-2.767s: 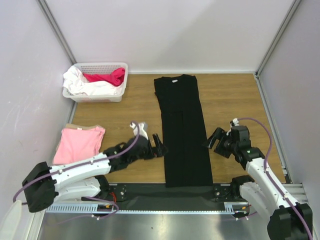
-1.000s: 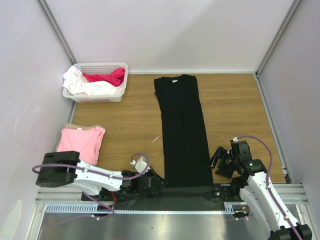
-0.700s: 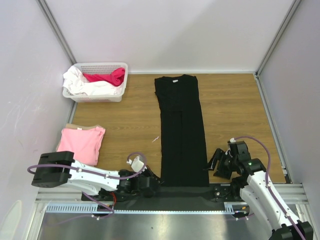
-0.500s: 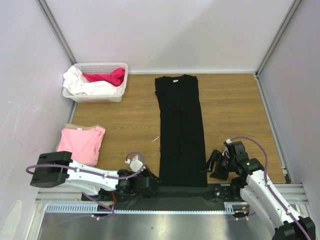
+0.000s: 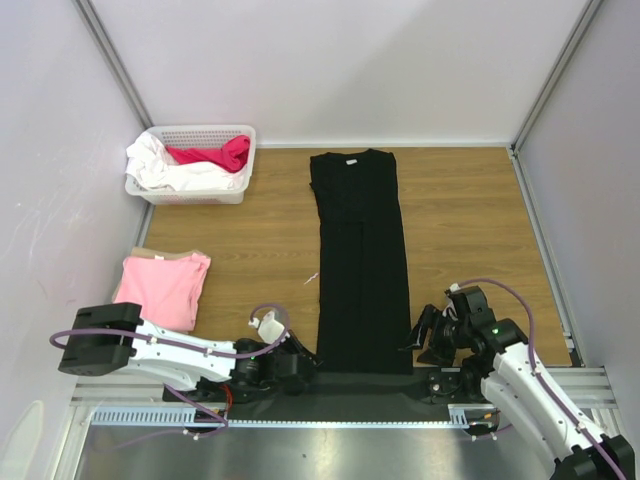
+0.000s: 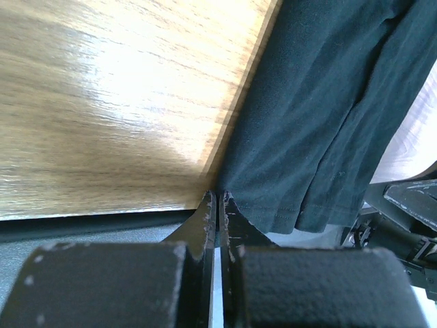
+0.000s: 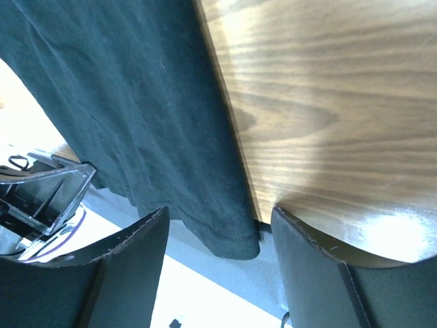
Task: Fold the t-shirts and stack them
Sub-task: Fold the tshirt
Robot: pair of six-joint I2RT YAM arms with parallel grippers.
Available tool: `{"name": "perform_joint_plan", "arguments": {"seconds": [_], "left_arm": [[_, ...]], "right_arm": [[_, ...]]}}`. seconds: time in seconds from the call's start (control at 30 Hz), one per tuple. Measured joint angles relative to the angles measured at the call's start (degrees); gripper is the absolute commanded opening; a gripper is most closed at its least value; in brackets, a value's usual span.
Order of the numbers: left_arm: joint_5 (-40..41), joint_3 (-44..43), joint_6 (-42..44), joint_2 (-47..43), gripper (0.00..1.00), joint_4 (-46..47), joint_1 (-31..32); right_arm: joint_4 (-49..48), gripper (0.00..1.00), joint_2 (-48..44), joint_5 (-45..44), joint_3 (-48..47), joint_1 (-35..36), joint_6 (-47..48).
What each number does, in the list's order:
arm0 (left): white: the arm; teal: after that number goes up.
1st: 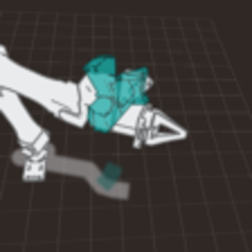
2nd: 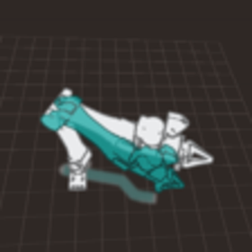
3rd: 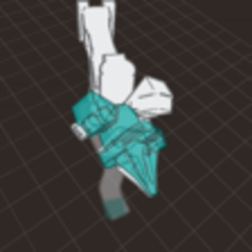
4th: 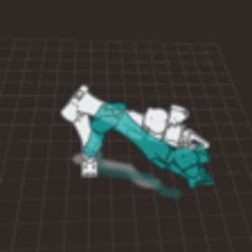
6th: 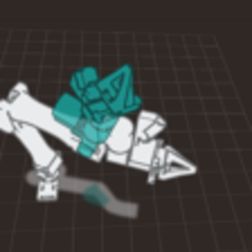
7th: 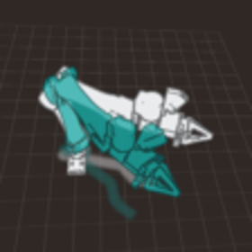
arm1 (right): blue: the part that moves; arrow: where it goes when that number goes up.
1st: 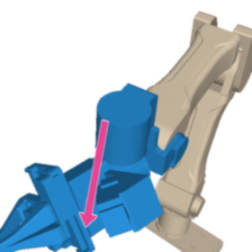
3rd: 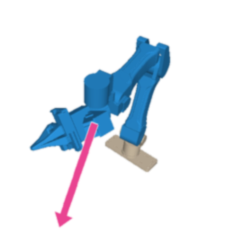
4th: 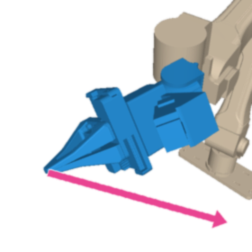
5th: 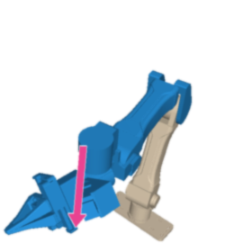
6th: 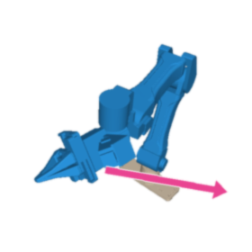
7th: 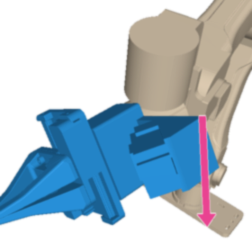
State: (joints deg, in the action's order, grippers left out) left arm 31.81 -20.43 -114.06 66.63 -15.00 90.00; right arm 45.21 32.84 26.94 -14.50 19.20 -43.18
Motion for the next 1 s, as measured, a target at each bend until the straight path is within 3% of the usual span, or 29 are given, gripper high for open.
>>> {"name": "perform_joint_plan", "arguments": {"seconds": [0.37, 0.67, 0.77, 0.93, 1.0], "left_arm": [[0.6, 0.0, 0.0, -0.3, 0.00, -0.8, 0.0], [0.7, 0.1, 0.0, -0.3, 0.00, -0.7, 0.1], [0.7, 0.1, 0.0, -0.3, 0.00, -0.7, 0.1], [0.9, 0.2, 0.0, -0.5, 0.00, -0.7, 0.1], [0.9, 0.2, 0.0, -0.7, 0.00, -1.0, 0.1]], "right_arm": [[0.6, 0.65, -1.0, -0.2, 0.6, 5.7, -3.9], [-3.7, 0.48, 1.9, -2.1, 1.4, 11.2, -8.1], [-5.6, 0.35, 3.0, -2.8, 1.6, 13.7, -9.5], [-4.4, 0.01, 3.9, -5.5, 1.6, 15.2, -10.6], [-4.3, 0.00, 3.9, -5.6, 1.6, 15.3, -10.9]]}}
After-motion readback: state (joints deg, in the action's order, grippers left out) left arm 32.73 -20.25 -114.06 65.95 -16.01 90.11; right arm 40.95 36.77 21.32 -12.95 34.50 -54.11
